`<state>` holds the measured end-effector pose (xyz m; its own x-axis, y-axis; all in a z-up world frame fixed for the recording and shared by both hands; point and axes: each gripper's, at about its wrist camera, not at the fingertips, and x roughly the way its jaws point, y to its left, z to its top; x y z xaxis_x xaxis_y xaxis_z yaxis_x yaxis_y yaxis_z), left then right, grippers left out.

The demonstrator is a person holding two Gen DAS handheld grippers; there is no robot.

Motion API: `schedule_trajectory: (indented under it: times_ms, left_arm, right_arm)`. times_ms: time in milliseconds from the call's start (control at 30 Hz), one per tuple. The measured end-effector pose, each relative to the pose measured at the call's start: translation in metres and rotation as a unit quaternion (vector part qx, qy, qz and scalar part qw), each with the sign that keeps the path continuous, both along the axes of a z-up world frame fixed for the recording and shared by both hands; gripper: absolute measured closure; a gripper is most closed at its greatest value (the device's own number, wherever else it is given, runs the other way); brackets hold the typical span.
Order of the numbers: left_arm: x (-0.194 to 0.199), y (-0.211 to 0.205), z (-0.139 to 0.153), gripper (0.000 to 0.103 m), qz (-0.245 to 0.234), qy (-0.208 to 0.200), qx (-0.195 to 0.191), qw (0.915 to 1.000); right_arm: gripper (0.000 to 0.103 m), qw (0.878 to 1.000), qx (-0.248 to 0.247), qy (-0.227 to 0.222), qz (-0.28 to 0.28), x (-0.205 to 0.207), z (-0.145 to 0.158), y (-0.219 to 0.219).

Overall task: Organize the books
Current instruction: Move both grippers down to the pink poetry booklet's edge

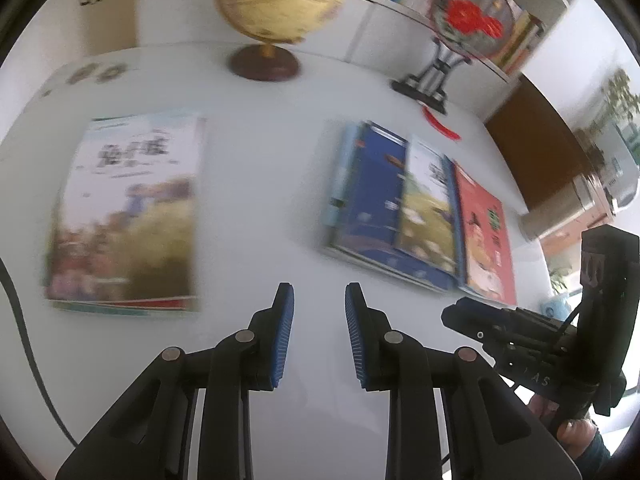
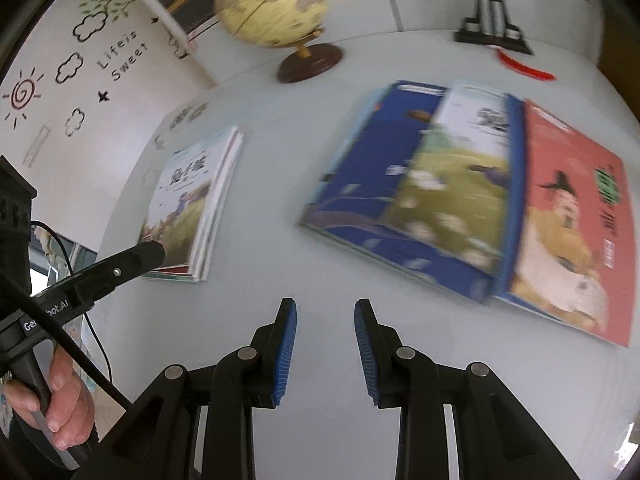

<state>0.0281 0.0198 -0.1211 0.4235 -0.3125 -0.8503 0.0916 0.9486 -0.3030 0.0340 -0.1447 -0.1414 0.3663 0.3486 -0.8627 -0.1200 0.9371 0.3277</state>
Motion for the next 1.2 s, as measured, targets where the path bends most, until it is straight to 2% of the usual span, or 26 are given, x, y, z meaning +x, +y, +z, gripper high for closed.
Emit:
schedule_trajectory:
  times_ms: [267,400,467,500,533,600,800,967,1200]
  left_arm:
    - [0.006,-0.094,-0.007,0.079,-0.057,0.014,-0.014,0.9982]
    - [0.015,-0.135,-0.017,0.078,-0.086,0.039,-0.052,0.9942]
    - [0.020,-0.156,-0.024,0.074,-0.112,0.052,-0.067,0.9901]
    - [0.021,-0.165,-0.025,0.074,-0.120,0.052,-0.067,0.9892]
    - [0.023,-0.177,-0.028,0.074,-0.128,0.050,-0.063,0.9885]
    - [0.028,-0.190,-0.034,0.074,-0.134,0.052,-0.055,0.9881]
    - [0.044,-0.206,-0.052,0.074,-0.113,0.079,-0.055,0.9890]
    - [0.050,-0.206,-0.063,0.074,-0.106,0.092,-0.048,0.9889]
    - [0.055,-0.205,-0.064,0.074,-0.096,0.086,-0.052,0.9903]
  right_arm:
    - [0.074,0.999,-0.001,0.007,-0.053,-0.017,0.003,-0.092]
    - [0.073,0.996,-0.009,0.011,-0.084,-0.018,0.002,-0.143]
    - [0.071,0.995,-0.004,0.017,-0.099,-0.017,0.000,-0.164]
    - [0.066,0.994,0.001,0.020,-0.110,-0.016,-0.003,-0.179]
    - [0.058,0.993,0.004,0.023,-0.117,-0.015,-0.006,-0.188]
    - [0.053,0.990,0.010,0.029,-0.135,-0.012,-0.011,-0.210]
    - [0.053,0.987,0.008,0.027,-0.159,0.000,-0.017,-0.247]
    - [0.053,0.986,0.005,0.031,-0.167,0.021,-0.028,-0.262]
    - [0.053,0.984,0.011,0.043,-0.171,0.047,-0.043,-0.270]
